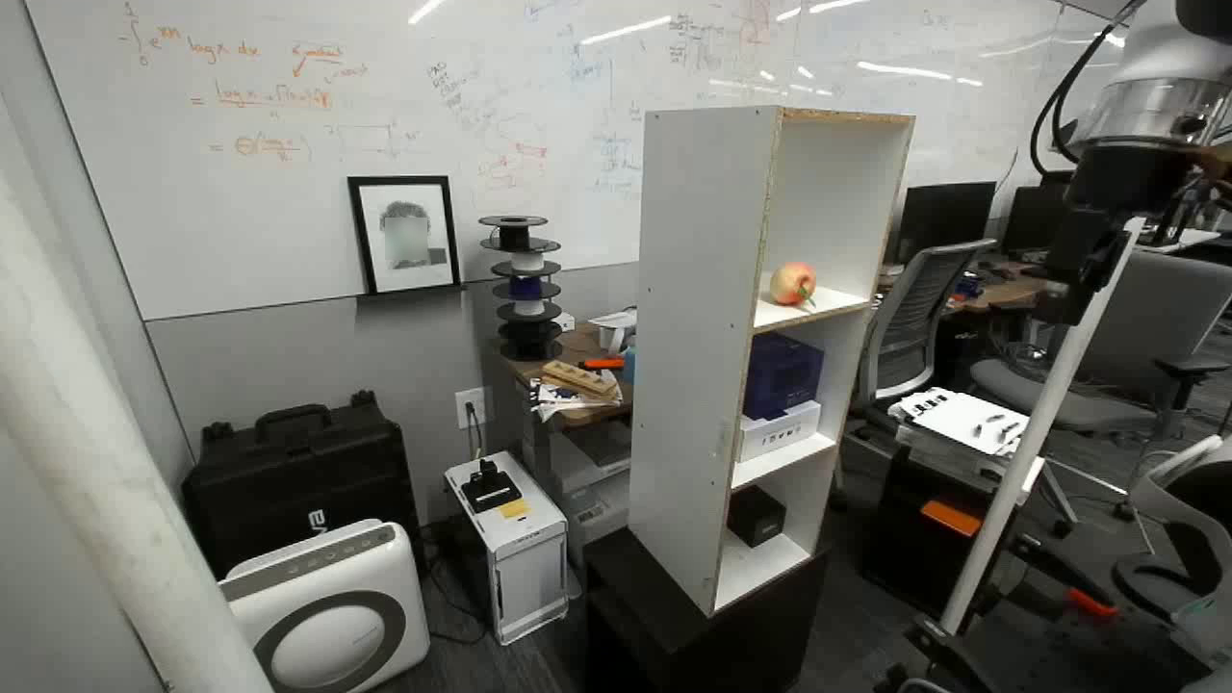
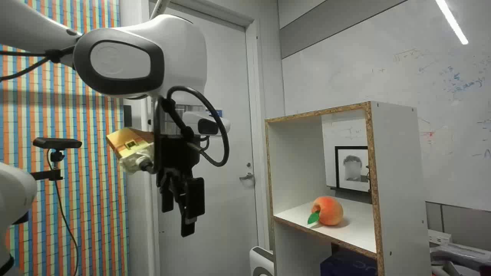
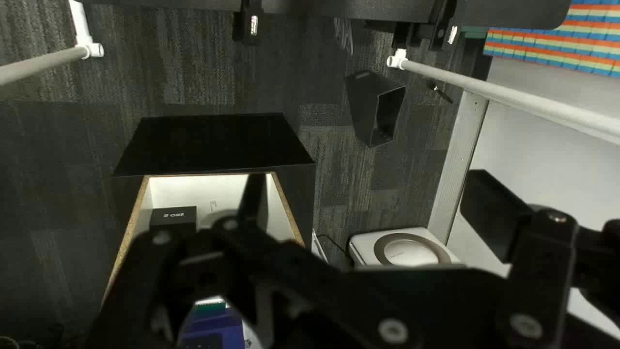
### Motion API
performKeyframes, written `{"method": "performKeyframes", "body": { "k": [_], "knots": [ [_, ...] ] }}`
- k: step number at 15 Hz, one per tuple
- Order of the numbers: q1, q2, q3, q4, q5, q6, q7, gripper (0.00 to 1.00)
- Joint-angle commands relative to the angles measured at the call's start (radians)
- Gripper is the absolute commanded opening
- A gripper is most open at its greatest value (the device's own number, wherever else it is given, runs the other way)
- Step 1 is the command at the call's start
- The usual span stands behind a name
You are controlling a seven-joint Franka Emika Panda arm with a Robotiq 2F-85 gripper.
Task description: Pick up the apple plush toy and put it on top of the the shelf
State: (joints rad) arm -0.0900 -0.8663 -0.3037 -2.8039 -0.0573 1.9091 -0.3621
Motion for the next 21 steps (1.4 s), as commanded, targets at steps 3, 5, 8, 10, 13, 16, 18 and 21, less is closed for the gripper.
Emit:
{"method": "performKeyframes", "body": {
  "k": [3, 5, 8, 10, 13, 16, 18, 21],
  "knots": [
    [-0.009, 0.004, 0.009, 0.001, 0.007, -0.002, -0.006, 1.0],
    [-0.009, 0.005, 0.009, 0.001, 0.007, -0.002, -0.006, 1.0],
    [0.0, 0.1, -0.035, 0.004, 0.033, 0.215, -0.012, 1.0],
    [0.013, 0.158, -0.067, 0.002, 0.067, 0.378, -0.027, 1.0],
    [0.045, 0.293, -0.082, 0.003, 0.111, 0.616, -0.032, 1.0],
    [0.11, 0.416, -0.079, 0.002, 0.202, 0.847, -0.02, 1.0],
    [0.177, 0.541, -0.081, 0.038, 0.277, 0.966, -0.008, 1.0],
    [0.27, 0.683, -0.088, 0.12, 0.366, 1.086, 0.003, 1.0]
  ]
}}
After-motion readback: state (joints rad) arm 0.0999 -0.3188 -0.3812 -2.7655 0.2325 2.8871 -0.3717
